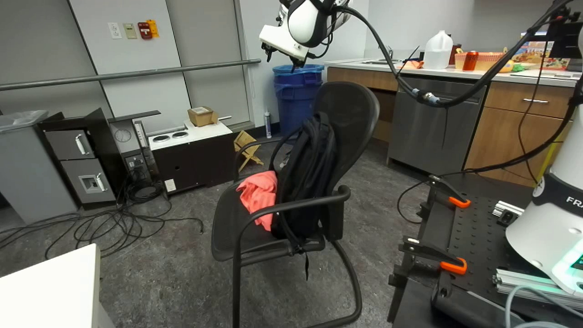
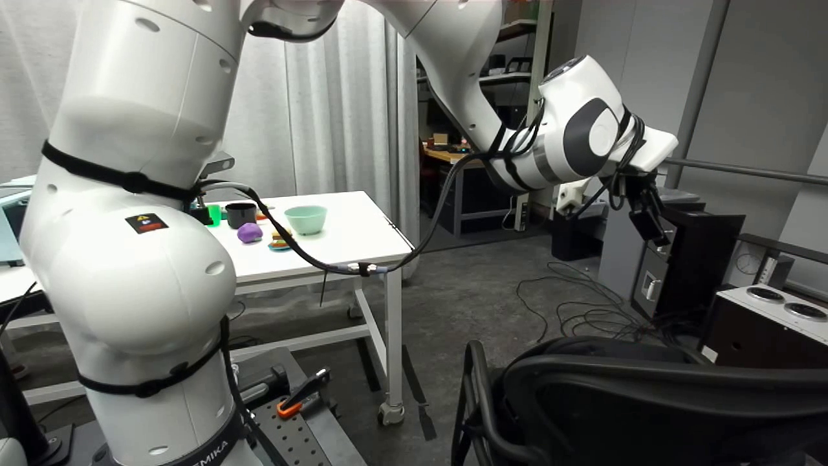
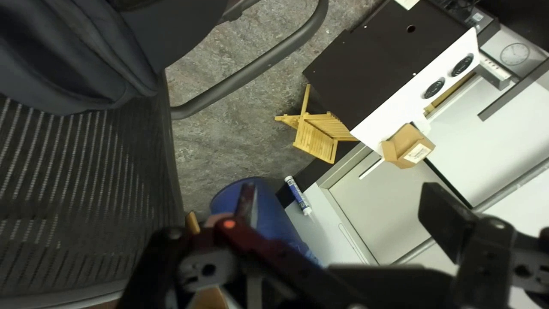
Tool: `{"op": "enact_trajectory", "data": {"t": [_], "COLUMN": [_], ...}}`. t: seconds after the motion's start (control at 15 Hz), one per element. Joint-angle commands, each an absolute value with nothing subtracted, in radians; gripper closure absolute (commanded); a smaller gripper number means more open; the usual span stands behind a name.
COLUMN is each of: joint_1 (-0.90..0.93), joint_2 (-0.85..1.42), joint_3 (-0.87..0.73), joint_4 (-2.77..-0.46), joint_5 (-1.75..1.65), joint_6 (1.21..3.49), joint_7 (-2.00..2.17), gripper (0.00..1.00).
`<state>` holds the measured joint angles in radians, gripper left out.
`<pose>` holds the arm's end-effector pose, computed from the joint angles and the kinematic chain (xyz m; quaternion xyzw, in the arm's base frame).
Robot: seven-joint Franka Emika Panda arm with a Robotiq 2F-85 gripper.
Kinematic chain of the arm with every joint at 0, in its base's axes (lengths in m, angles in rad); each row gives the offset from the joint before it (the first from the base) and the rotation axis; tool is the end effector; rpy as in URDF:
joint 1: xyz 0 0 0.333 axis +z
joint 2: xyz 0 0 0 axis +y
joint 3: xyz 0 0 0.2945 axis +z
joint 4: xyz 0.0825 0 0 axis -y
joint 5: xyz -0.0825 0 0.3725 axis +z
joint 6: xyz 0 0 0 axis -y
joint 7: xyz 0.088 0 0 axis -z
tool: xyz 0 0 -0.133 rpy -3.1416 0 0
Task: Remove the orange cloth from the head rest and put it on the sink
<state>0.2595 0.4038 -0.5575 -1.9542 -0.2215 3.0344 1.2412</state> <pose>0.6461 -0.1520 0.3492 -0.7629 0.5276 -0.3724 0.0320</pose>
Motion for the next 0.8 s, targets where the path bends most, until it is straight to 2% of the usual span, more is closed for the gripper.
{"op": "enact_trajectory", "data": {"t": [0.0,0.27,0.53,0.73], "joint_1": [0.261,0.220,0.079,0.022], "joint_2": [0.368,0.316,0.249,0.231], "joint_3": [-0.574,-0.511,-0.336,-0.283], "joint_4": [-1.935,-1.923,-1.908,-1.886], "joint_5": [-0.260,-0.225,-0.165,-0.131], "joint_6": [2.903,2.759,2.589,2.495], "joint_7": [1.193,1.055,0.881,0.806], "gripper": [0.00,0.00,0.00,0.00]}}
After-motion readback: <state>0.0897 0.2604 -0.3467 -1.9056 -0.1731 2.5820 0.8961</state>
